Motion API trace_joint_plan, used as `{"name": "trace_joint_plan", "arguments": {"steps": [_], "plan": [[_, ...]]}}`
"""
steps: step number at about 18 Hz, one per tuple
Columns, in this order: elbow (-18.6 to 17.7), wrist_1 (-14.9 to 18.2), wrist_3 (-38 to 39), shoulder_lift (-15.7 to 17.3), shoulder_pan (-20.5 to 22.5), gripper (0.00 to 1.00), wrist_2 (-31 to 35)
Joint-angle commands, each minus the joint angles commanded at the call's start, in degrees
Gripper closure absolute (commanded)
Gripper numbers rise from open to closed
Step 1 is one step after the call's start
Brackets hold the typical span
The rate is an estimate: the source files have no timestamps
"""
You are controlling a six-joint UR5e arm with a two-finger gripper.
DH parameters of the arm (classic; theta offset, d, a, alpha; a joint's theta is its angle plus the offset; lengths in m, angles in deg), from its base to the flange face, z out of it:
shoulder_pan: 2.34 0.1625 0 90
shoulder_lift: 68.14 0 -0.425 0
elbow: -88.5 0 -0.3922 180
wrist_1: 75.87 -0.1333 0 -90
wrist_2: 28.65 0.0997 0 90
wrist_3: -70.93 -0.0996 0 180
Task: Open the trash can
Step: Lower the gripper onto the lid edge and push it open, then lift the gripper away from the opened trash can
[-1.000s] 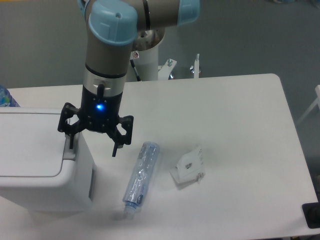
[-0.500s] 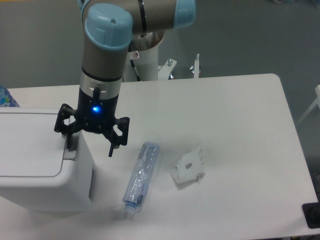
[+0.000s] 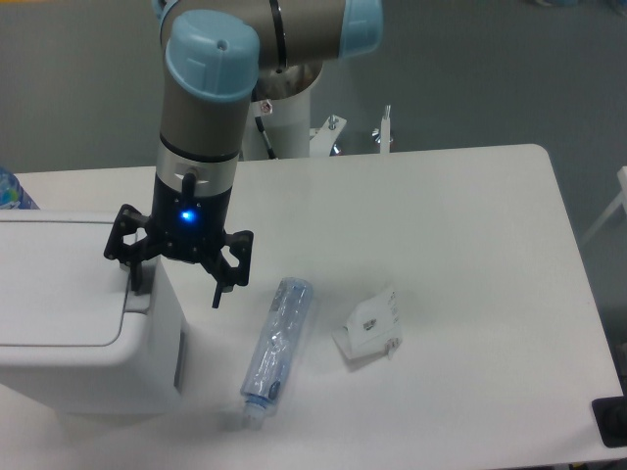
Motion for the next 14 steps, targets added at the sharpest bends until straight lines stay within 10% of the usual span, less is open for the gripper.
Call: {"name": "trace_joint_plan", "arguments": {"steps": [14], "plan": [[0.79,0.00,0.00,0.17,0.09,0.00,0.00]]}}
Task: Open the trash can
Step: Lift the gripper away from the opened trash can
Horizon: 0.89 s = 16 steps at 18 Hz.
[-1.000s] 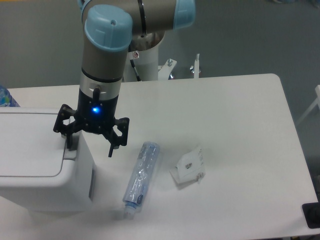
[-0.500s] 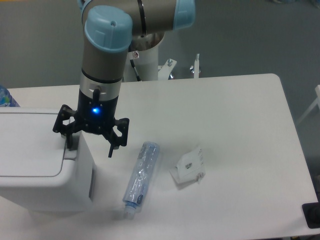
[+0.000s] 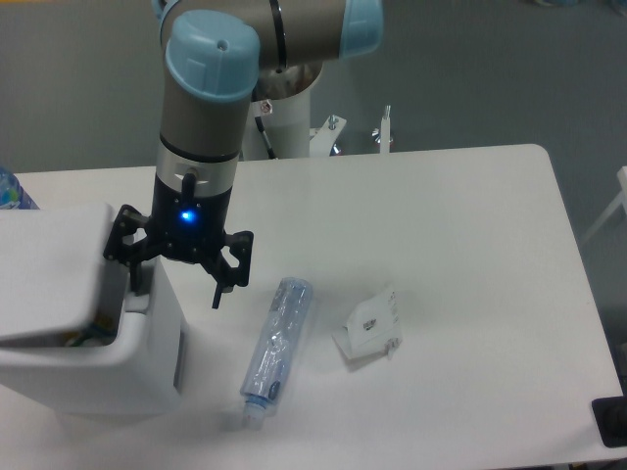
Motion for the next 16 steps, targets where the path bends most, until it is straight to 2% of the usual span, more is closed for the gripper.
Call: {"name": "trace_joint_plan", "arguments": {"steps": [7,12,16], "plan": [[1.49,-0.09,-0.09,0.18,0.96,0.00,0.00],[1.15,-3.33,-2.36,-0.44,8.33,0.00,0.26],[1.06,-3.60,-10.88,-2.81,14.14,0.00,1.05]]}}
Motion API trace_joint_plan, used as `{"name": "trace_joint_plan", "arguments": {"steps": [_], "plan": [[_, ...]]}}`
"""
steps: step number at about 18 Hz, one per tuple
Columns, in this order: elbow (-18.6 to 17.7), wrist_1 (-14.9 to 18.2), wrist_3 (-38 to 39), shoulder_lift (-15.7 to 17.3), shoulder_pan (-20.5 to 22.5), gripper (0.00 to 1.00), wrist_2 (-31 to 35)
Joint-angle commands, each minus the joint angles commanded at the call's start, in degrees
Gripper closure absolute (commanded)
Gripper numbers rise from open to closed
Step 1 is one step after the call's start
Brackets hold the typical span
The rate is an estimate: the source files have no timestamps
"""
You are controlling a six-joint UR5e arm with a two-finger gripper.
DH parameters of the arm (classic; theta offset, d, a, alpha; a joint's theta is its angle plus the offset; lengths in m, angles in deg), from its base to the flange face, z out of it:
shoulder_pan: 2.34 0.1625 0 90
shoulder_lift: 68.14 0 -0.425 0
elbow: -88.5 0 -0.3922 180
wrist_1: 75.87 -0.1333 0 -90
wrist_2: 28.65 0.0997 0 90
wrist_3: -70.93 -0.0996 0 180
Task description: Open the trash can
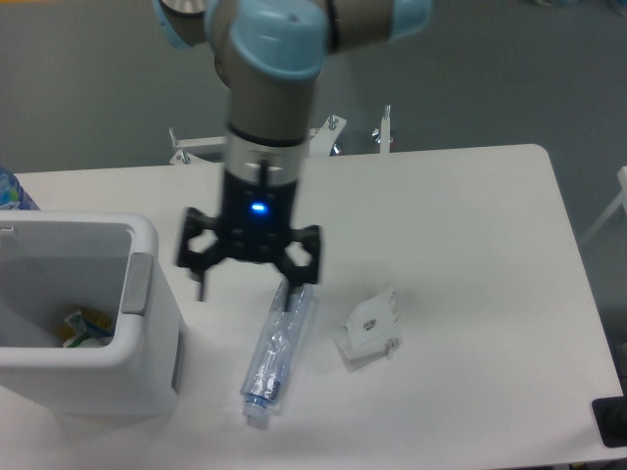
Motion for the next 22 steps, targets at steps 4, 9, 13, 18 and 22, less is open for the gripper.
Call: {"name": "trace_joint_plan", "arguments": {"steps": [4,9,13,18,22], "plan": [[-0.18,0.09,-8.26,-1.84,3.96,0.00,5.01],[-2.10,0.26,-25.82,-4.66,6.51,0.00,8.78],[-5.35,-0.09,-36.21,-5.37,8.97,0.00,12.75],[-6.15,-0.18,-39.04,-5.45,9.59,0.00,12.84],[-6.24,-0.26,-39.04,-5.45,9.59,0.00,12.84]]}}
